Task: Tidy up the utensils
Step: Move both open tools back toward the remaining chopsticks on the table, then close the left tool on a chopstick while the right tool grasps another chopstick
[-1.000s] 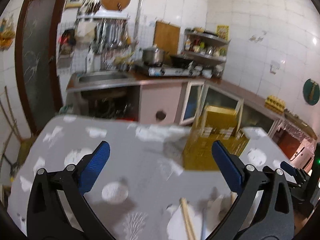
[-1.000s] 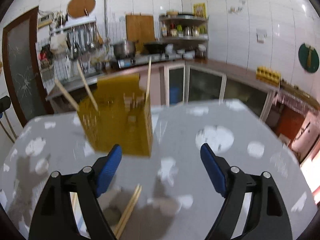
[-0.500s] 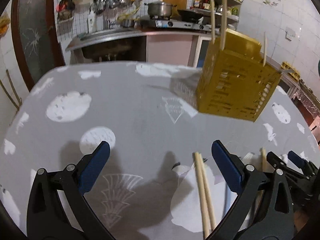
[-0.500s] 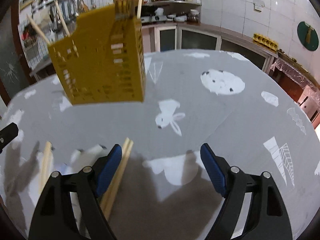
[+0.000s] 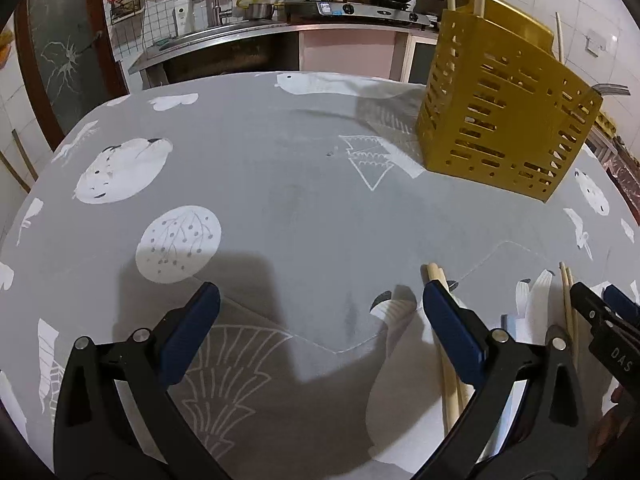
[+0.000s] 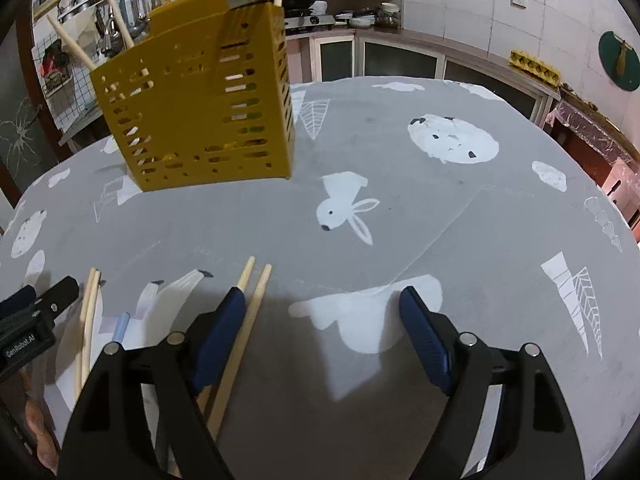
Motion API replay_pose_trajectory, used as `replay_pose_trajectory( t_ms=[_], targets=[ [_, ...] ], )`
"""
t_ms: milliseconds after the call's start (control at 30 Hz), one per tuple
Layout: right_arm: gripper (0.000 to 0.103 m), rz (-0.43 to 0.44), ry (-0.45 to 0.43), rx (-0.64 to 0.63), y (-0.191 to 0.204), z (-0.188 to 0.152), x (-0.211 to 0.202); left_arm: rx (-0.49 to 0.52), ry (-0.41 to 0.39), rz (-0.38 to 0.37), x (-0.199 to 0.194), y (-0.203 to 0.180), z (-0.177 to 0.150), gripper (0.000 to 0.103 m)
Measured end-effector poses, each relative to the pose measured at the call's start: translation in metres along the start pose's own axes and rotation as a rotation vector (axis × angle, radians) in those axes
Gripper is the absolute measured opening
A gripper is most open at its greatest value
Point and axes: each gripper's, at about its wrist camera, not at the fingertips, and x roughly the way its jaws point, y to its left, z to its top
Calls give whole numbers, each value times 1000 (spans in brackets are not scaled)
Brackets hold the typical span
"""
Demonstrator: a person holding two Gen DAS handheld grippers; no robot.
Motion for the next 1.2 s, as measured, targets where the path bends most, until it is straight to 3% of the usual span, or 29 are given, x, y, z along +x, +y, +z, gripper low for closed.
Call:
replay_pose_trajectory(
  t_ms=[100, 167, 267, 400, 700, 900, 1200],
  targets=[
    [73, -5, 1, -8, 4, -1, -1, 12, -2, 3, -1, -3, -1, 98],
    [61, 9, 15, -9, 8, 1, 1, 20, 1, 3, -1, -5, -2, 98],
    [51, -19, 21, -47, 22, 3, 4, 18, 17, -4, -2, -7, -4, 98],
    [37, 8, 21, -55, 27, 6, 4, 22, 46, -21, -1, -11, -7, 97],
    [36, 52, 13, -35, 17, 2, 1, 10, -16, -51, -19, -13, -8, 96],
    [36, 56, 13, -38, 15, 1, 1, 50, 26, -39, -10, -22, -12, 95],
    [36, 65, 13, -41, 14, -2, -1, 27, 46, -33, -8, -17, -14, 95]
  ],
)
